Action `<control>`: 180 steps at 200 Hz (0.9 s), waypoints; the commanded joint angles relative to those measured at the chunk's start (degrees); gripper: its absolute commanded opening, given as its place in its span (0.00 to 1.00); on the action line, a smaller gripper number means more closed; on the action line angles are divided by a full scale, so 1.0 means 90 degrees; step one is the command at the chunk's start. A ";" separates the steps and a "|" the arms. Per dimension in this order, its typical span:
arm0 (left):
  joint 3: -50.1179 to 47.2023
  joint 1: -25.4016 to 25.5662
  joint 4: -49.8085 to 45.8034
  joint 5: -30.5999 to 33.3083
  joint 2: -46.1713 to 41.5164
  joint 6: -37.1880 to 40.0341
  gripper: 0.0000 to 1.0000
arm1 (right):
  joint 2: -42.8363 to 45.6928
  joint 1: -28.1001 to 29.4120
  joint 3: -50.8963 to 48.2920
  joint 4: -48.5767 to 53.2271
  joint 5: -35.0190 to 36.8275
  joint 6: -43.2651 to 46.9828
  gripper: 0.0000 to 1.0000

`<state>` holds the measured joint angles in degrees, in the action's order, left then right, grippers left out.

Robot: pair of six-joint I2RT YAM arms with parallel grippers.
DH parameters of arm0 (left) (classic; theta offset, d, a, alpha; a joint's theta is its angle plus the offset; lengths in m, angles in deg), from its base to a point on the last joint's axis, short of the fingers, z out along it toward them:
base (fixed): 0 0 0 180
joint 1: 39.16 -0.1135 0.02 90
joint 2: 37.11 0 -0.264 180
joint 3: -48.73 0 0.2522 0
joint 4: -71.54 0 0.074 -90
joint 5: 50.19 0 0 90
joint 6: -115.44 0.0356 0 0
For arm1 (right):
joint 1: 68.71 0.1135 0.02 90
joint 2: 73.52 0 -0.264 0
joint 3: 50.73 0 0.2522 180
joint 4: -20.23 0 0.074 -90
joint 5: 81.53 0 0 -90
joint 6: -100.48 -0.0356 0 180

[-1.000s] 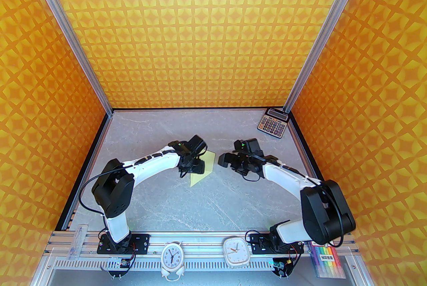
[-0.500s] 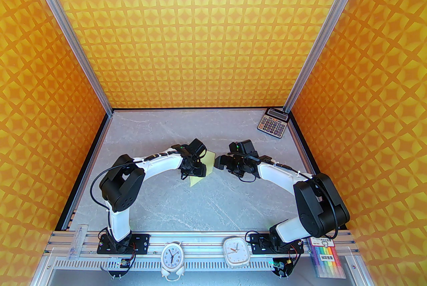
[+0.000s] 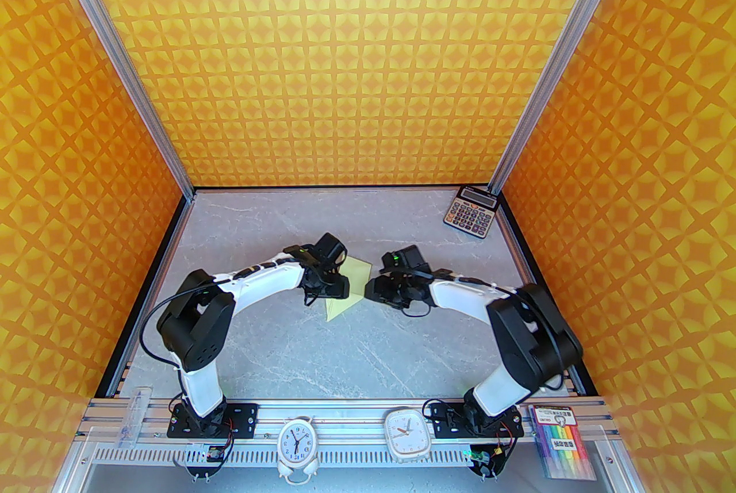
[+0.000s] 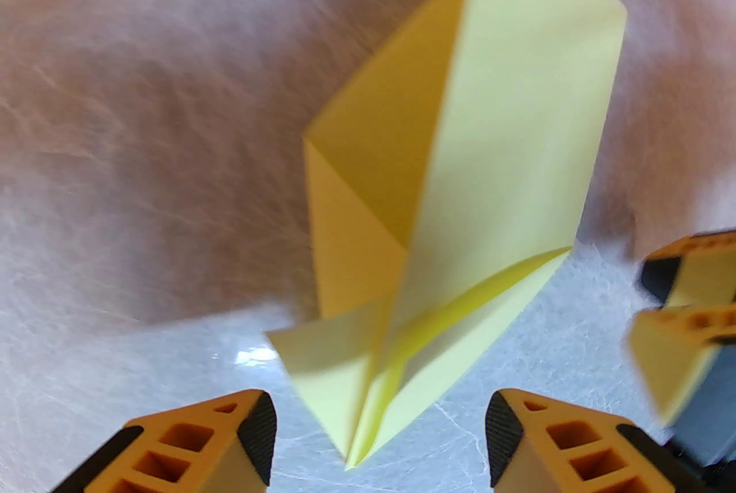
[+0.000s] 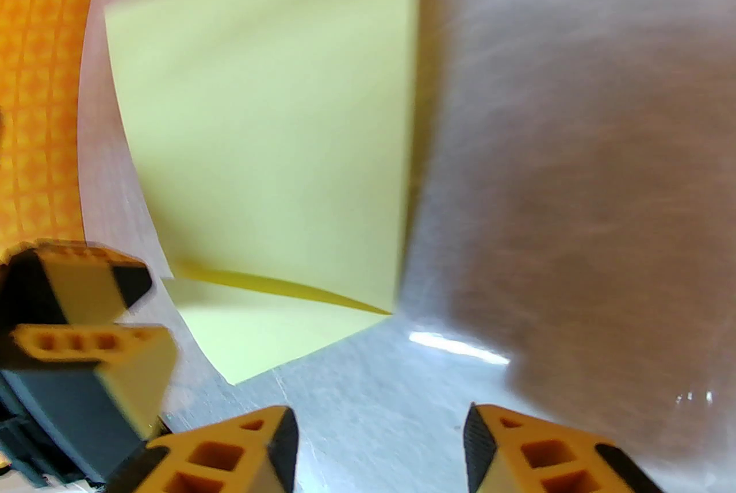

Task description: Fold a paper plane with a square sheet of paper (fold left side to right side)

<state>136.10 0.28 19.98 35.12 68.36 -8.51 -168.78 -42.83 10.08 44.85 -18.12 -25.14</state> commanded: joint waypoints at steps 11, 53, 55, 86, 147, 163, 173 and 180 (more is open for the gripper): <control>-0.0096 -0.0085 0.0186 -0.0240 0.0120 0.0120 0.65 | -0.0261 0.0160 0.0404 -0.0247 -0.0025 -0.0104 0.51; -0.0089 -0.0125 0.0507 -0.0553 0.0393 0.0152 0.62 | -0.0301 0.0170 0.0505 -0.0104 0.0033 -0.0027 0.52; -0.0086 -0.0125 0.0518 -0.0575 0.0413 0.0148 0.62 | -0.0301 0.0170 0.0510 -0.0103 0.0037 -0.0027 0.52; -0.0003 -0.0132 0.0576 -0.0641 0.0576 0.0120 0.60 | -0.0304 0.0170 0.0525 -0.0053 0.0035 -0.0008 0.52; -0.0085 -0.0132 0.0659 -0.0646 0.0654 0.0089 0.44 | -0.0409 0.0189 0.0578 -0.0164 -0.0061 -0.0056 0.49; -0.0147 -0.0134 0.0747 -0.0661 0.0664 0.0084 0.34 | -0.0446 0.0200 0.0621 -0.0170 -0.0067 -0.0056 0.49; -0.0169 -0.0134 0.0806 -0.0672 0.0665 0.0089 0.35 | -0.0464 0.0209 0.0666 -0.0189 -0.0078 -0.0051 0.47; -0.0198 -0.0134 0.0848 -0.0706 0.0664 0.0095 0.35 | -0.0495 0.0209 0.0713 -0.0193 -0.0064 -0.0047 0.46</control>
<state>135.48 -0.55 25.64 30.16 73.32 -7.92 -172.13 -41.38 14.34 43.60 -18.14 -25.31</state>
